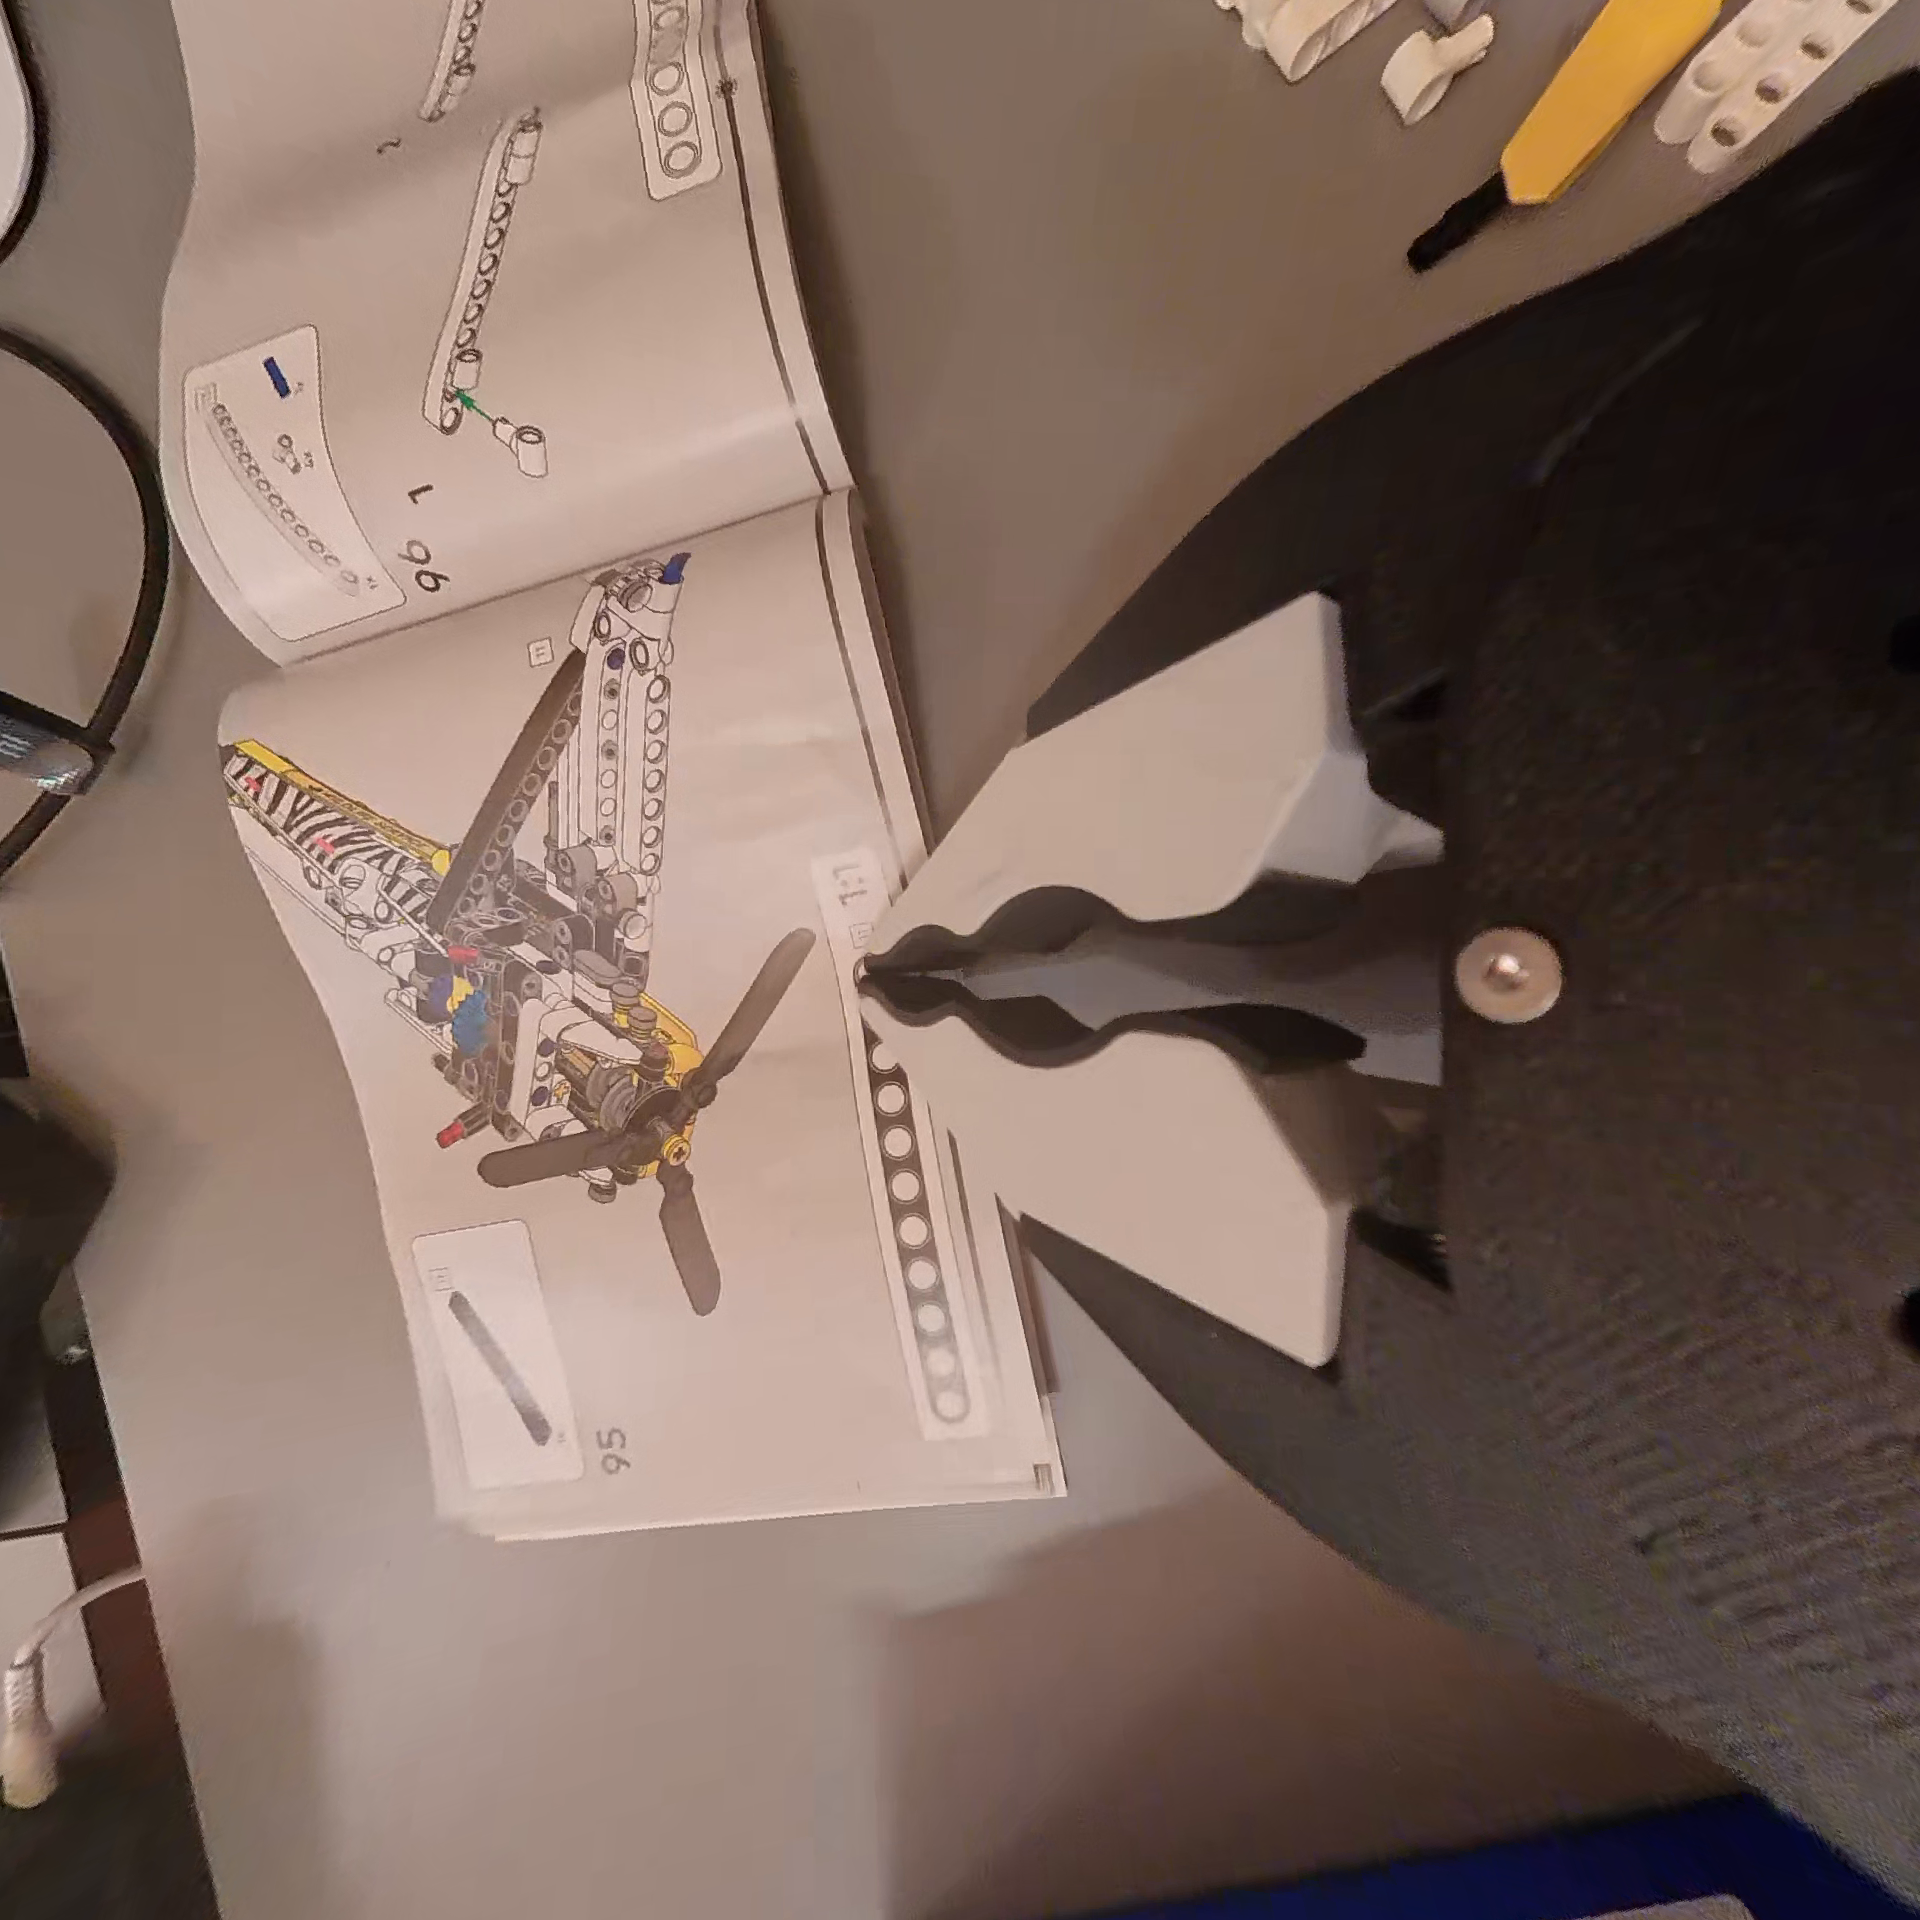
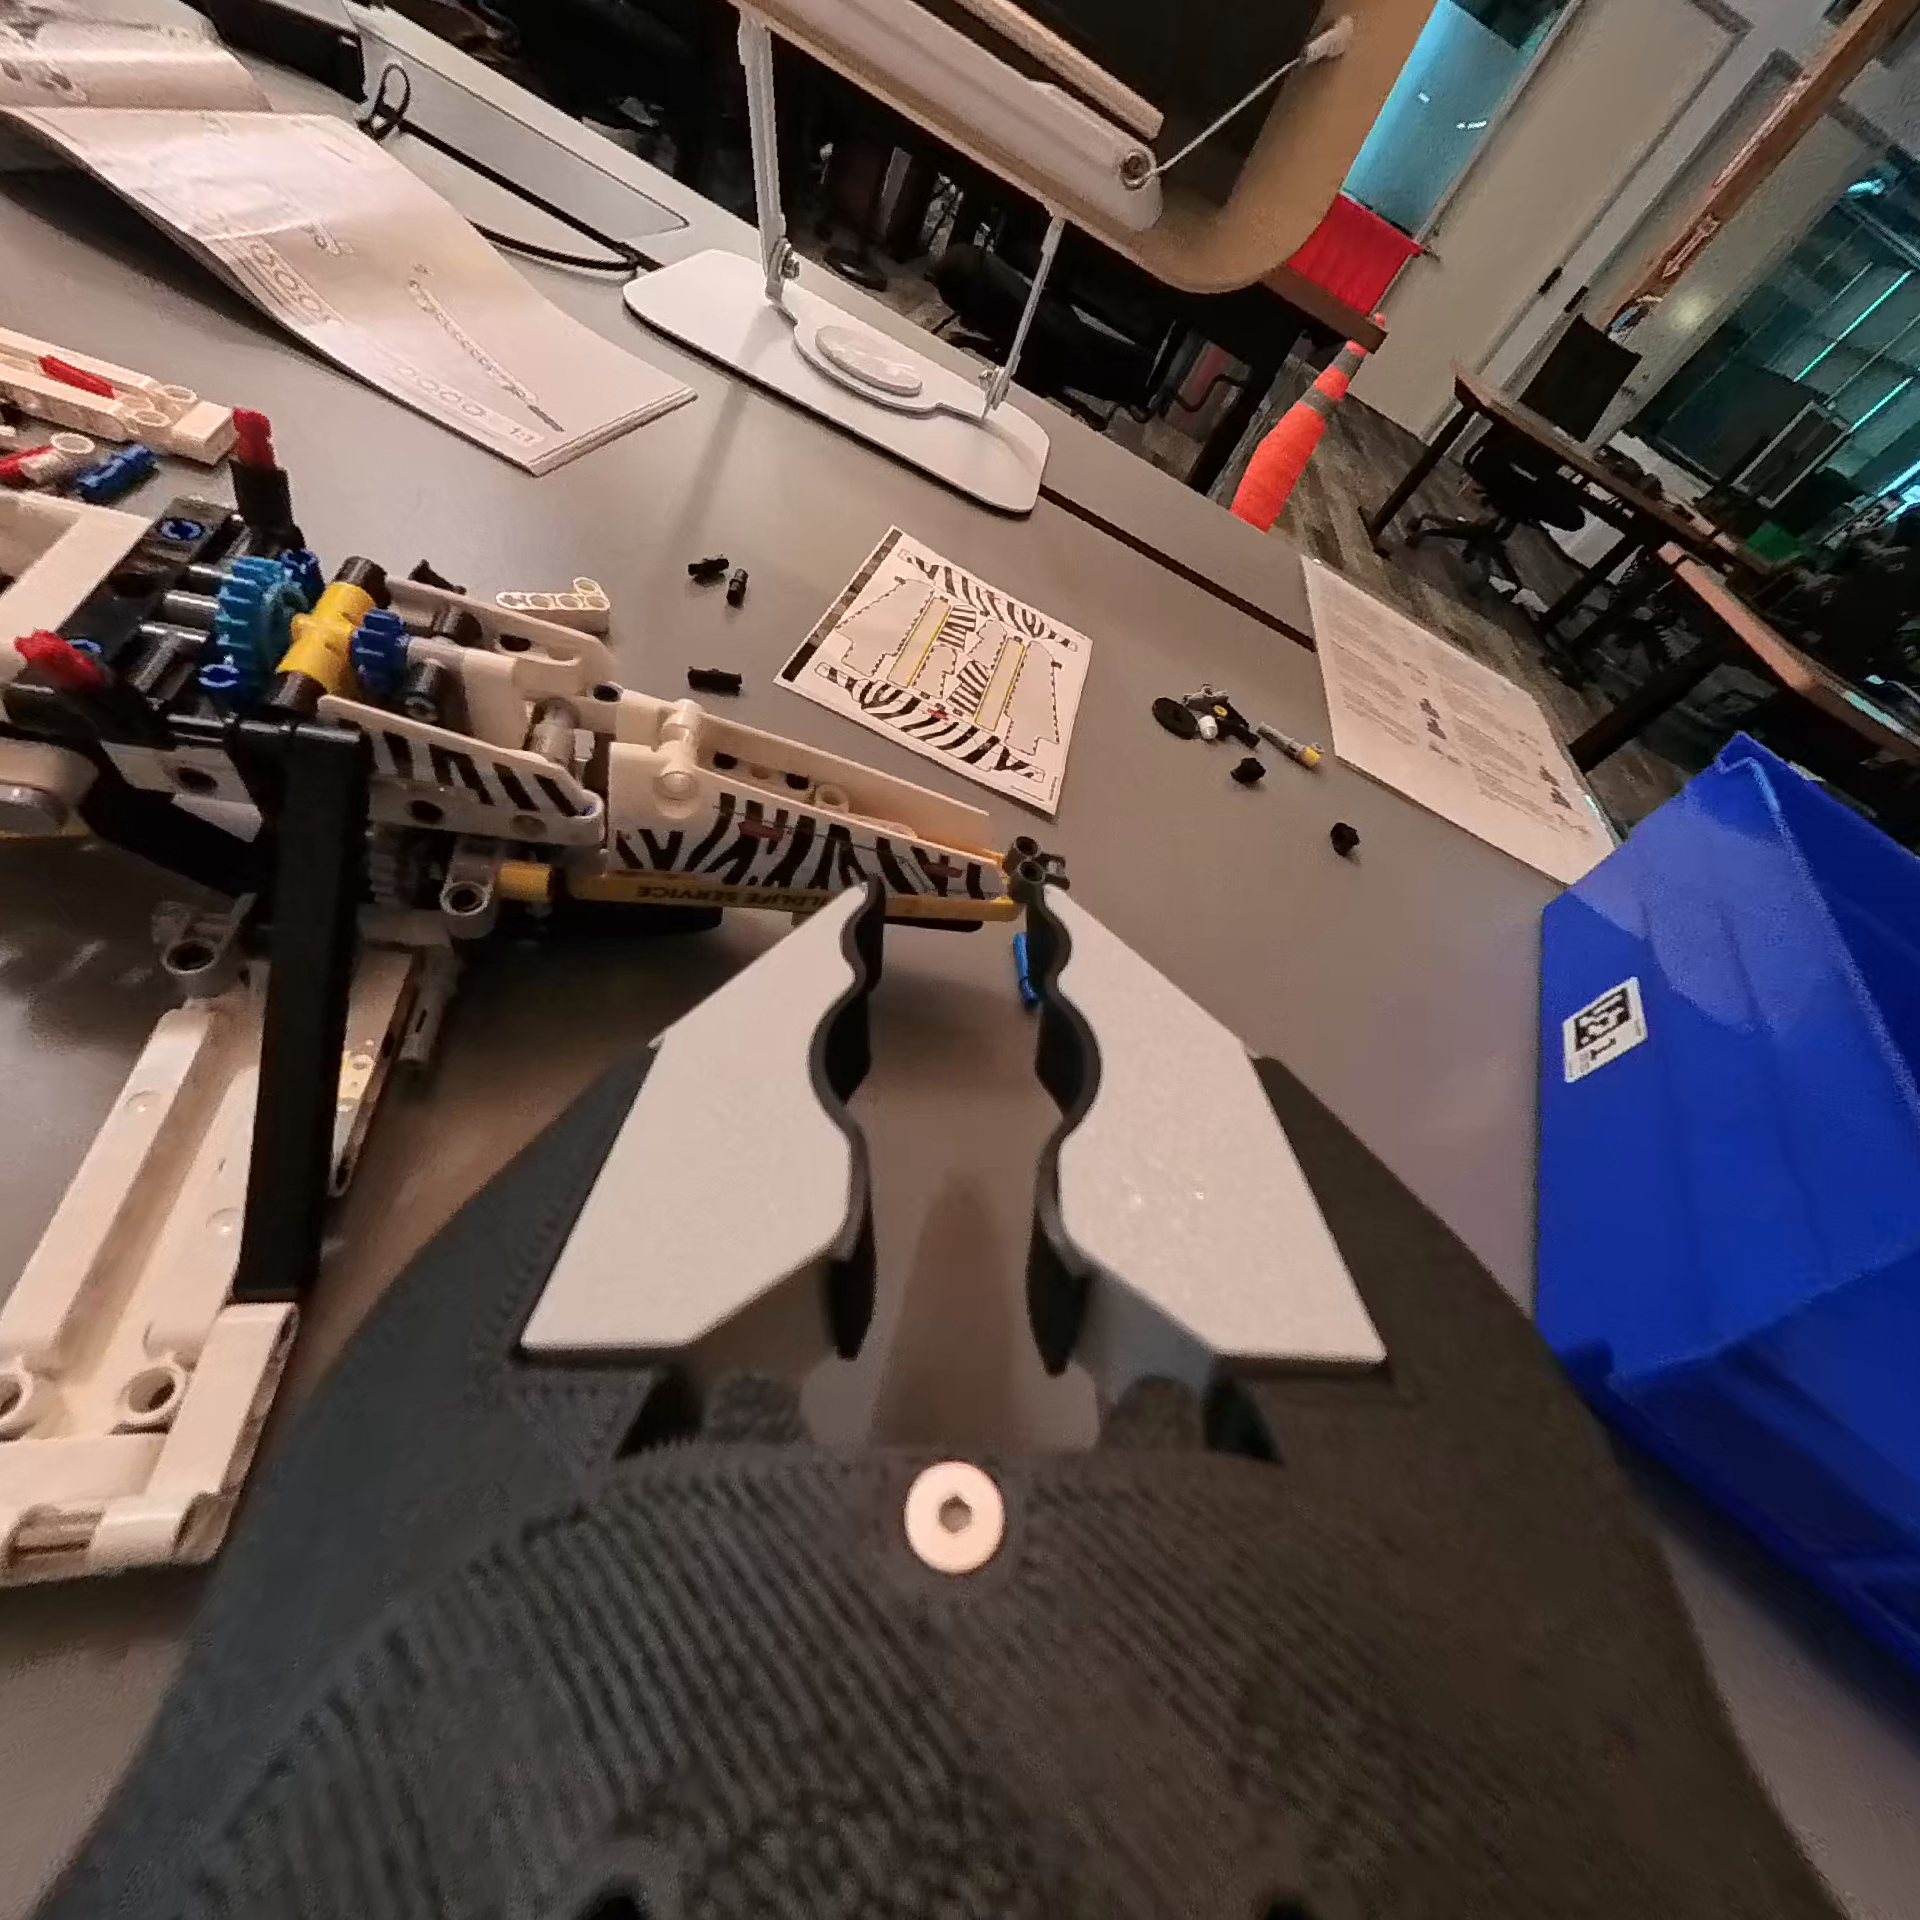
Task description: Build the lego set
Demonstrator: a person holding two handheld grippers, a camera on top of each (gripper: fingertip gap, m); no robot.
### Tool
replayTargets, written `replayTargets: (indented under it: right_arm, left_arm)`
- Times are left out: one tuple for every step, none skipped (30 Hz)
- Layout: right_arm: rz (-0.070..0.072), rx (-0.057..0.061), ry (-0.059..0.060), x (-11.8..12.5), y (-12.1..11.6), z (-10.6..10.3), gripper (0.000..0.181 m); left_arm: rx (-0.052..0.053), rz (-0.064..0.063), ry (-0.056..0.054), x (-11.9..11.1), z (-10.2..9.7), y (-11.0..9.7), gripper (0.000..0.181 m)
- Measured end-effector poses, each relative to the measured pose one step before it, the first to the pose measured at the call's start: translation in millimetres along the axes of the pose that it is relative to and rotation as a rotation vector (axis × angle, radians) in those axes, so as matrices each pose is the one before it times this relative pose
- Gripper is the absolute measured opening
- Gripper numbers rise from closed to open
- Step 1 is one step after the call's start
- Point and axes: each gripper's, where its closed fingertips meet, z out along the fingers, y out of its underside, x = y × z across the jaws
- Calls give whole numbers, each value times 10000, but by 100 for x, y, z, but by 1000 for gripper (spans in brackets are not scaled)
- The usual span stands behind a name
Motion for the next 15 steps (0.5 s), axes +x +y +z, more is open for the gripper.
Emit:
replayTargets:
  right_arm:
    - [-70,-24,38,-9,35,33,26]
    - [-68,-18,42,-6,19,21,26]
    - [-59,-14,22,-36,17,15,26]
    - [-50,-12,19,-22,14,15,26]
    - [-49,-2,33,7,1,2,26]
    - [-49,13,81,88,4,-5,26]
    - [-33,32,102,130,-22,-31,25]
    - [-6,49,66,105,-49,-50,25]
    - [22,56,50,108,-54,-59,24]
    - [48,61,50,132,-63,-61,24]
    - [79,68,30,141,-77,-67,23]
    - [103,74,10,120,-81,-84,23]
    - [114,83,18,152,-92,-86,23]
    - [116,92,23,154,-94,-99,23]
    - [115,95,20,147,-113,-105,23]
  left_arm:
    - [15,-74,76,14,19,48,1]
    - [-12,-66,67,12,-3,15,1]
    - [-48,-44,47,17,-6,52,1]
    - [-40,0,12,9,-16,58,1]
    - [-22,49,-24,-10,0,57,2]
    - [1,78,-46,-10,-4,32,2]
    - [-22,97,-62,1,-3,26,2]
    - [-40,161,-88,1,-3,14,2]
    - [-45,214,-108,-16,4,14,2]
    - [-29,183,-104,0,1,14,2]
    - [-22,110,-86,-8,-4,5,2]
    - [-15,68,-62,-6,3,15,2]
    - [-6,40,-27,2,-5,28,2]
    - [-10,7,39,30,-21,32,3]
    - [-38,-5,106,68,-43,71,3]
